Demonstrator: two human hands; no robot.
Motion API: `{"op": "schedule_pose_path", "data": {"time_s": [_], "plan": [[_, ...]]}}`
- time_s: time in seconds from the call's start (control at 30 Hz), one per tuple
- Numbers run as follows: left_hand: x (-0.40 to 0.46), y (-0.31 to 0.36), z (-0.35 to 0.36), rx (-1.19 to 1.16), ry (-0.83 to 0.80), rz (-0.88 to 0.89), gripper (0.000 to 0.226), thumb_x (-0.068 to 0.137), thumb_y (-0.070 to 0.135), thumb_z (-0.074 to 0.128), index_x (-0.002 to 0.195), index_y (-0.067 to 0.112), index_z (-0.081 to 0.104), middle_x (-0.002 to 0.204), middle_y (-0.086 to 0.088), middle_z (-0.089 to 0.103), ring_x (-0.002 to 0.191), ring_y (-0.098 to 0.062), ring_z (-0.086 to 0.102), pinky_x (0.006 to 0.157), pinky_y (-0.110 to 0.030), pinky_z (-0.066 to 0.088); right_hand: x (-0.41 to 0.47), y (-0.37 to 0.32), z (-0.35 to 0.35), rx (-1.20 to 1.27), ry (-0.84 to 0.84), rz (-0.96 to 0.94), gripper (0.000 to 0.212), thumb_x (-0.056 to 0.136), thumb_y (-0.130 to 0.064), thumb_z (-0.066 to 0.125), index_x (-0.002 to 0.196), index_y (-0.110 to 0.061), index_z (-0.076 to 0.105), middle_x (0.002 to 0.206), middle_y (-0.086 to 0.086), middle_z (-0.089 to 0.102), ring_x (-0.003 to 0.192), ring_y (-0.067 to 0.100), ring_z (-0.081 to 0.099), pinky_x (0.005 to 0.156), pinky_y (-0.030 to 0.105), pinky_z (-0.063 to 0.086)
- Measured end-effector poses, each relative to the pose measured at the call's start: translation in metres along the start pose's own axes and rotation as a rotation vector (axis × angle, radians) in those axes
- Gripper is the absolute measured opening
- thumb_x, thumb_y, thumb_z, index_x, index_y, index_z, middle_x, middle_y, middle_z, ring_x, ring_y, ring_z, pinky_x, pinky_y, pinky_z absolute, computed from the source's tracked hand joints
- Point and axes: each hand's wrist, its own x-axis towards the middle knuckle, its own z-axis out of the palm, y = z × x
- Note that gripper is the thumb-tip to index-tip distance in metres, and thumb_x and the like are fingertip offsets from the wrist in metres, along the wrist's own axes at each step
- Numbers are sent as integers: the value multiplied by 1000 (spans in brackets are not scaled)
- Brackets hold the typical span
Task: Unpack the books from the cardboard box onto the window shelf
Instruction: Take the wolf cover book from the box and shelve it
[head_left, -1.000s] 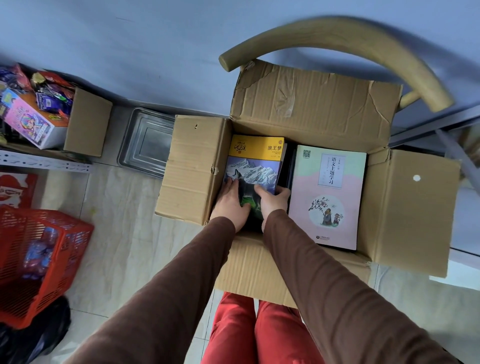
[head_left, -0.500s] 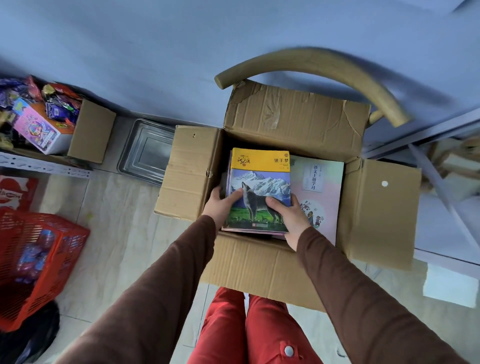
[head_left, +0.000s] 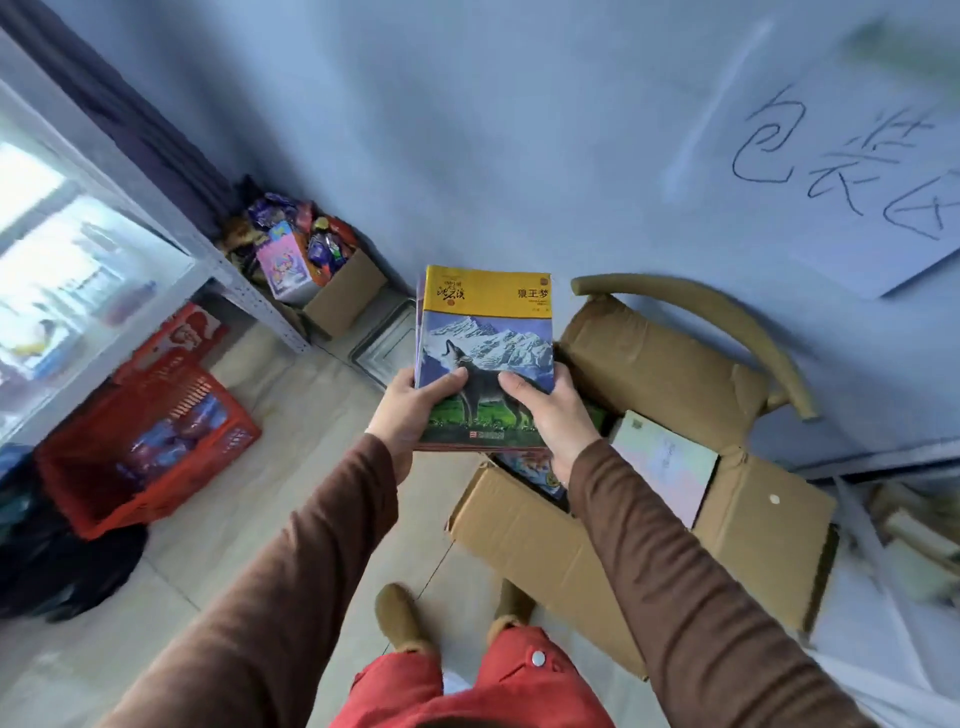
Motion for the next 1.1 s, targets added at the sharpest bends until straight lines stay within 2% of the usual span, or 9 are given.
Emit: {"op": "schedule_pose_path", "data": {"time_s": [0.1, 0.2, 0.4, 0.53, 0.67, 0.73, 0.83, 0.97, 1.1], "plan": [[-48, 26, -66, -97, 108, 87, 32, 85, 24, 76, 115, 13, 71, 106, -14, 79, 82, -27, 76, 72, -36, 63, -24, -26, 77, -70, -147, -44, 51, 84, -36, 76, 128, -20, 57, 120, -5, 71, 110, 12, 66, 86, 24, 51], [-100, 42, -140, -204, 205, 158, 23, 87, 24, 74, 109, 18, 74, 106, -13, 79, 82, -27, 77, 69, -35, 62, -53, -34, 161, -143, -263, -91, 42, 86, -34, 75, 122, -18, 60, 120, -1, 72, 112, 16, 66, 99, 35, 50], [-214, 49, -300, -317, 354, 284, 34, 85, 27, 77, 116, 14, 73, 110, -19, 77, 89, -35, 75, 80, -47, 62, -134, -13, 337, -177, -494, -126, 48, 86, -34, 74, 127, -19, 56, 123, -2, 70, 114, 15, 65, 110, 42, 45], [-286, 56, -399, -353, 472, 334, 40, 79, 29, 82, 114, 13, 71, 97, -18, 78, 70, -33, 75, 65, -43, 61, -189, 4, 443, -203, -649, -168, 67, 83, -41, 75, 141, -20, 48, 133, -3, 65, 125, 16, 59, 112, 40, 40], [-335, 65, -475, -380, 564, 445, 39, 79, 28, 82, 111, 11, 69, 92, -18, 77, 69, -33, 74, 66, -47, 62, -226, 10, 532, -249, -753, -204, 30, 88, -37, 72, 113, -34, 57, 117, -13, 69, 104, -4, 63, 87, 21, 44], [-350, 71, -507, -408, 601, 477, 48, 79, 28, 82, 118, 6, 65, 93, -17, 78, 70, -32, 75, 61, -38, 61, -237, 9, 570, -265, -785, -221, 20, 89, -36, 71, 101, -36, 55, 110, -11, 70, 97, -3, 67, 90, 27, 49], [-364, 80, -553, -426, 644, 543, 46, 83, 27, 79, 121, 7, 66, 106, -20, 77, 81, -31, 76, 65, -37, 61, -247, 9, 626, -266, -832, -226, 30, 89, -37, 70, 112, -22, 58, 120, 7, 70, 115, 24, 66, 108, 51, 45], [-373, 101, -624, -411, 697, 623, 38, 81, 27, 79, 113, 9, 71, 103, -17, 78, 86, -32, 75, 74, -40, 61, -246, 14, 710, -233, -895, -249, 46, 83, -49, 70, 118, -21, 59, 121, 5, 71, 119, 25, 64, 111, 54, 42], [-382, 131, -698, -418, 789, 632, 52, 76, 28, 81, 120, 6, 66, 106, -20, 77, 84, -30, 75, 72, -39, 61, -239, 18, 804, -208, -959, -259, 38, 92, -46, 63, 117, -18, 59, 117, 9, 72, 115, 28, 65, 109, 55, 44]]}}
